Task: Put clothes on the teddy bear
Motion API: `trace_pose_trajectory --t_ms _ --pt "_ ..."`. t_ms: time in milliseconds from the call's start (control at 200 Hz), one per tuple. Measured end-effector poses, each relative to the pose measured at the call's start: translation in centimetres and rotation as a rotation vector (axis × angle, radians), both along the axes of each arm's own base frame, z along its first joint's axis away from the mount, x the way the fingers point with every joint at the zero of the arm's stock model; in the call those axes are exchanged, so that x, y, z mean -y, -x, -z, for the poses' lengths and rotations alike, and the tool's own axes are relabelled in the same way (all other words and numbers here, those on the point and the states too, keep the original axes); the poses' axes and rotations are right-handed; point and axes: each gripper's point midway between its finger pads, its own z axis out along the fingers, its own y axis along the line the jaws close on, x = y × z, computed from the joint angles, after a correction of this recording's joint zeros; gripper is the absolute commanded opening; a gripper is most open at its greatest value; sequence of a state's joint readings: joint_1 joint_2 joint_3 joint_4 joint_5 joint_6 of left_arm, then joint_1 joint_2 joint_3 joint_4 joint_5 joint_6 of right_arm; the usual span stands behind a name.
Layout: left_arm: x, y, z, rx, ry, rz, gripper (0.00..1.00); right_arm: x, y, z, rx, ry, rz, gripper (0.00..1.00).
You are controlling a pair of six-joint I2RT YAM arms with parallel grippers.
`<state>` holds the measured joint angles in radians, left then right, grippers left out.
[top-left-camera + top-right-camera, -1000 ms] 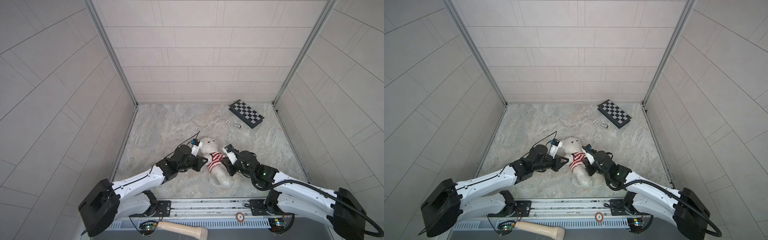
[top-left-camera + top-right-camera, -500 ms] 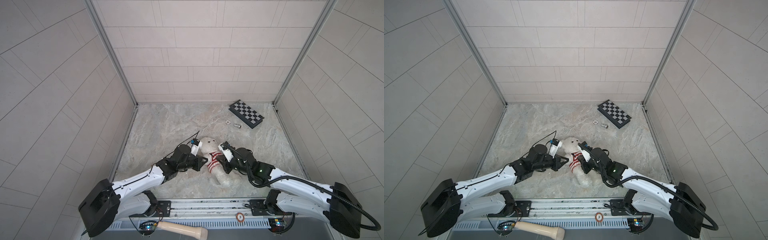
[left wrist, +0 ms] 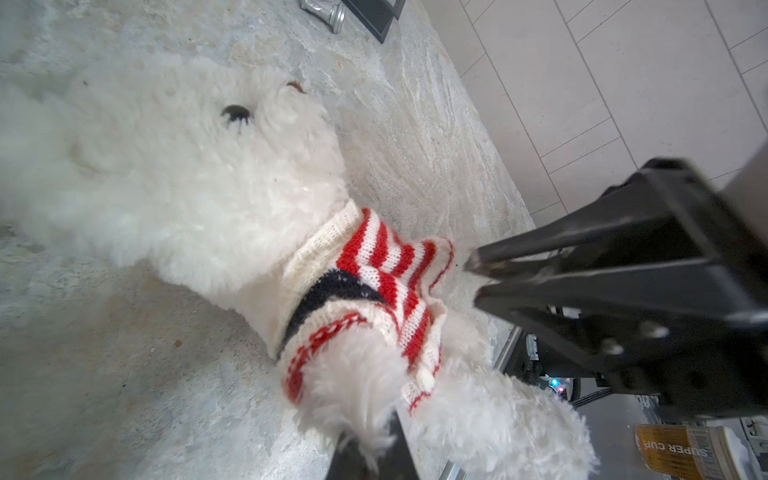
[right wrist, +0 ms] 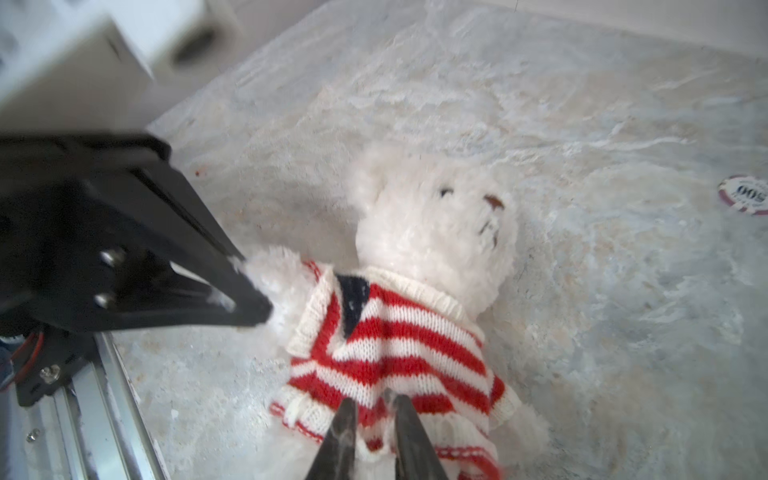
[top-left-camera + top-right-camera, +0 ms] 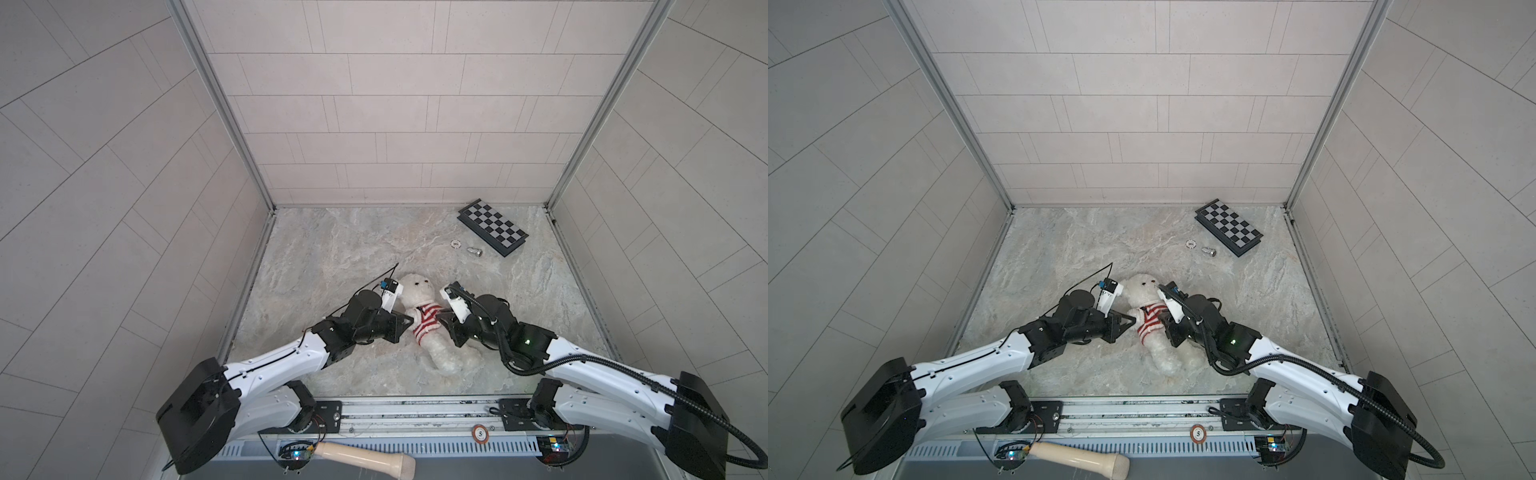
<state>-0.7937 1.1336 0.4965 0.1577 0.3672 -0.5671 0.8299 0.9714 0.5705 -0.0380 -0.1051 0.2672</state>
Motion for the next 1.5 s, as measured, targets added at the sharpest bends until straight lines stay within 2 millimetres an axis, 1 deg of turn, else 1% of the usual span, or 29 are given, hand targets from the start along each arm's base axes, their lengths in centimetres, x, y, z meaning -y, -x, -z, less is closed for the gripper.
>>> trace_pose_trajectory --t_ms 75,140,205,310,400,496,586,811,941,1011,1071,1146,1221,1332,1387,1442,1497 --pt "-0.3 0.0 0.5 -0.002 -0.014 -0.008 0.0 -0.2 -1.0 -1.6 0.029 -0.004 0.022 0.37" --pt "-0.5 0.0 0.9 -0.005 -0.028 -0.014 0.0 -0.2 -2.2 -1.7 0.025 0.008 0.06 0.37" --pt "-0.8 0.0 1.4 -0.009 -0.043 -0.024 0.0 0.4 -3.2 -0.4 -0.007 0.034 0.11 0.37" --pt "-1.6 0.0 2.4 -0.022 -0.076 -0.047 0.0 1.2 -3.8 2.8 -0.082 0.086 0.163 0.31" --pt "-2.3 -0.1 3.4 -0.037 -0.102 -0.068 0.0 1.1 -3.3 5.1 -0.144 0.112 0.155 0.25" --pt "-3.0 -0.1 4.5 -0.055 -0.128 -0.086 0.0 0.6 -2.8 6.3 -0.187 0.101 0.135 0.18" --pt "-3.4 -0.2 4.9 -0.064 -0.14 -0.097 0.0 0.7 -2.1 7.5 -0.228 0.094 0.126 0.13" --pt "-4.0 -0.8 5.4 -0.068 -0.139 -0.124 0.0 2.0 -0.4 10.4 -0.288 0.112 0.138 0.09" --pt "-4.4 -1.0 6.3 -0.083 -0.153 -0.137 0.0 3.0 0.3 11.1 -0.294 0.119 0.154 0.08" --pt "-4.6 -1.0 6.7 -0.089 -0.164 -0.142 0.0 3.4 0.6 10.8 -0.283 0.116 0.158 0.09" --pt "-4.7 -1.0 6.9 -0.091 -0.172 -0.143 0.0 3.6 0.6 10.1 -0.262 0.104 0.155 0.11" --pt "-4.8 -1.0 7.0 -0.087 -0.179 -0.141 0.0 3.5 0.5 8.5 -0.219 0.08 0.145 0.12" --pt "-4.9 -1.1 7.0 -0.079 -0.187 -0.142 0.0 3.2 -0.1 6.4 -0.168 0.049 0.142 0.13" --pt "-5.0 -1.1 6.9 -0.069 -0.193 -0.14 0.0 2.2 -1.4 3.0 -0.1 0.015 0.134 0.13" --pt "-5.0 -1.1 6.8 -0.062 -0.192 -0.138 0.0 1.3 -2.3 1.6 -0.07 -0.004 0.13 0.12" --pt "-5.0 -1.1 6.5 -0.056 -0.188 -0.137 0.0 0.4 -3.0 0.9 -0.059 -0.021 0.121 0.11" --pt "-5.0 -1.1 6.2 -0.049 -0.182 -0.137 0.0 -0.5 -3.5 1.5 -0.073 -0.023 0.105 0.11"
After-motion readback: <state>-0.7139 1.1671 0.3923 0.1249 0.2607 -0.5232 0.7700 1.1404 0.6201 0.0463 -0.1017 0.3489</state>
